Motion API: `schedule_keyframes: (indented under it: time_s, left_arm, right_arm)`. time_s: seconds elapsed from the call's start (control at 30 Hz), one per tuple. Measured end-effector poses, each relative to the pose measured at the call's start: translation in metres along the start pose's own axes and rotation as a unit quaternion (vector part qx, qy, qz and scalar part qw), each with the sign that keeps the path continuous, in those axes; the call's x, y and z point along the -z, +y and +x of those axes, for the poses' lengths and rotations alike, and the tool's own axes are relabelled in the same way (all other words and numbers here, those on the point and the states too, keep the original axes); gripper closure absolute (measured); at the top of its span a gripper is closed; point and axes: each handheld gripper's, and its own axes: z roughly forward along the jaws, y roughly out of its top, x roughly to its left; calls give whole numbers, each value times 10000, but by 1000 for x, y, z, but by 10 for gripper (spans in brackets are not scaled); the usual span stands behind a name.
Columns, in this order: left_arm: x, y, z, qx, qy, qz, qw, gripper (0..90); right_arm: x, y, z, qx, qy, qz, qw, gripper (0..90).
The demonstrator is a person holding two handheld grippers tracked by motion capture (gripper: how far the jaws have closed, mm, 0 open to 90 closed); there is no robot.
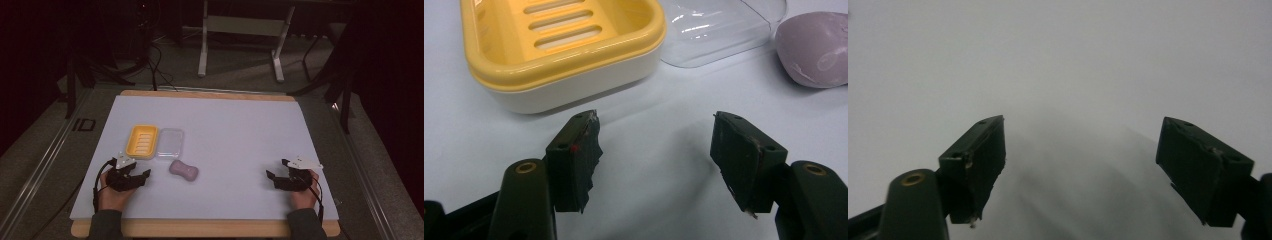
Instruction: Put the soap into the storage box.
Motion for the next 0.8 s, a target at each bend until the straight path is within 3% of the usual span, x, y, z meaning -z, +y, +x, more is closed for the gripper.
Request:
schedule_keyframes:
  time_s: [0.17, 0.43, 0.8]
  left_arm:
    - [0, 1, -1, -61, -20, 26, 10000, 386]
    - [2, 4, -8, -260, -287, 83, 9992, 464]
    - [8, 10, -10, -429, -755, 94, 9962, 842]
  right_arm:
    - [0, 0, 1, 33, 9, -20, 10000, 212]
    - [2, -1, 1, 71, 0, -102, 9999, 230]
    - [2, -1, 2, 79, -6, -122, 9999, 229]
